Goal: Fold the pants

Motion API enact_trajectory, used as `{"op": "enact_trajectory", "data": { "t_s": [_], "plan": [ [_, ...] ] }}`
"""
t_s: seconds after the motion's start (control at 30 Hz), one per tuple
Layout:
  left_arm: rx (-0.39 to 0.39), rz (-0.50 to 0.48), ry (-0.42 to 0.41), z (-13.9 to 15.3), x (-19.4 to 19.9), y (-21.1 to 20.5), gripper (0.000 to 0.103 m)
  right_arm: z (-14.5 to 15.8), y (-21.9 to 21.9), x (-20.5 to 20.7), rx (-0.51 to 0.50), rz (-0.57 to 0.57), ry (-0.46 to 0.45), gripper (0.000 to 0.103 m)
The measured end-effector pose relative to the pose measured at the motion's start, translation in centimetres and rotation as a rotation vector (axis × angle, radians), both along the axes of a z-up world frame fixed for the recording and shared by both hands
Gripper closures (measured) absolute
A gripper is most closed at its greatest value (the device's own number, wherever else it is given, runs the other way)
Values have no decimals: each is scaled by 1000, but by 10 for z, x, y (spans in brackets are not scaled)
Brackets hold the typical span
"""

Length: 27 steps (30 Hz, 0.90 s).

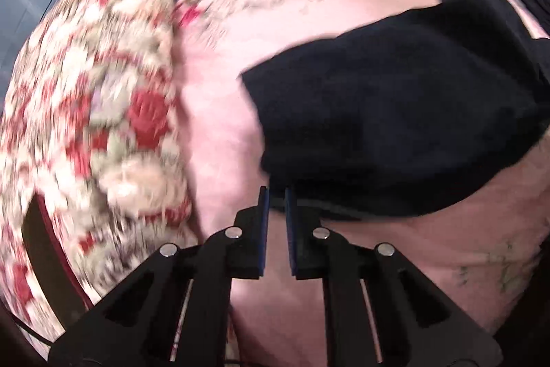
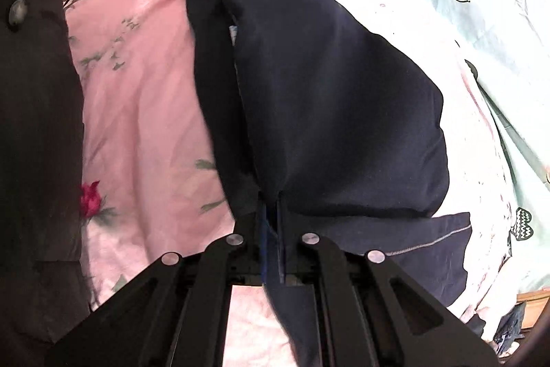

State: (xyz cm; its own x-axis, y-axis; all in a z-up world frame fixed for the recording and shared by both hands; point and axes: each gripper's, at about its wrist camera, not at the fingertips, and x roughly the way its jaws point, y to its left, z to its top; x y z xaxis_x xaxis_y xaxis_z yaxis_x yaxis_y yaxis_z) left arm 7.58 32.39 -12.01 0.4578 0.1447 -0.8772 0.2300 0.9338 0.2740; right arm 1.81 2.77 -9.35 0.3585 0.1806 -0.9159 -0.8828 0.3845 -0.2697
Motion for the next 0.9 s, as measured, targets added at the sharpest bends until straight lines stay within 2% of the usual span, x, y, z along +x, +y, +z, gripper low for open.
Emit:
{"op": "enact_trajectory", "data": {
  "t_s": [0.07, 0.13, 0.17, 0.2, 0.23, 0.27, 0.3, 0.33, 0.43, 0.47, 0.5, 0.6, 0.7, 0.77, 0.87, 0.9],
  "plan": [
    [-14, 30, 12, 0, -2, 2, 93, -9, 0, 1, 9, -15, 13, 97],
    [-58, 23, -21, 18, -4, -7, 93, -19, -1, 3, -3, -24, 36, 92],
    [-68, 5, -52, 29, -4, -16, 90, -17, -1, 5, 3, -38, 34, 85],
    [-74, -9, -77, 36, -5, -23, 71, -11, -4, 11, 17, -70, 44, 68],
    [-92, -22, -115, 45, -2, -36, 56, 0, -13, 20, 50, -123, 58, 62],
    [-106, -25, -149, 50, 0, -46, 35, 20, -25, 32, 129, -211, 66, 55],
    [-139, -34, -194, 54, 5, -60, 34, 33, -35, 44, 188, -278, 71, 55],
    [-157, -35, -203, 53, 10, -67, 33, 48, -50, 59, 252, -372, 74, 54],
    [-218, 10, -155, 24, 33, -90, 31, 78, -104, 124, 389, -756, 0, 49],
    [-216, 30, -129, 15, 37, -93, 31, 81, -127, 154, 418, -934, -32, 47],
    [-224, 58, -85, -1, 41, -96, 32, 81, -141, 180, 434, -1041, -43, 47],
    [-223, 114, -58, -20, 44, -95, 32, 63, -188, 232, 510, -1313, -81, 47],
    [-234, 152, -66, -19, 41, -94, 32, 30, -203, 277, 501, -1466, -21, 47],
    [-249, 167, -64, -17, 41, -92, 32, 2, -204, 297, 446, -1541, -4, 47],
    [-253, 173, -54, -16, 40, -88, 32, -25, -208, 310, 384, -1559, 52, 45],
    [-246, 175, -52, -18, 42, -85, 31, -33, -203, 311, 360, -1555, 41, 46]
  ]
}}
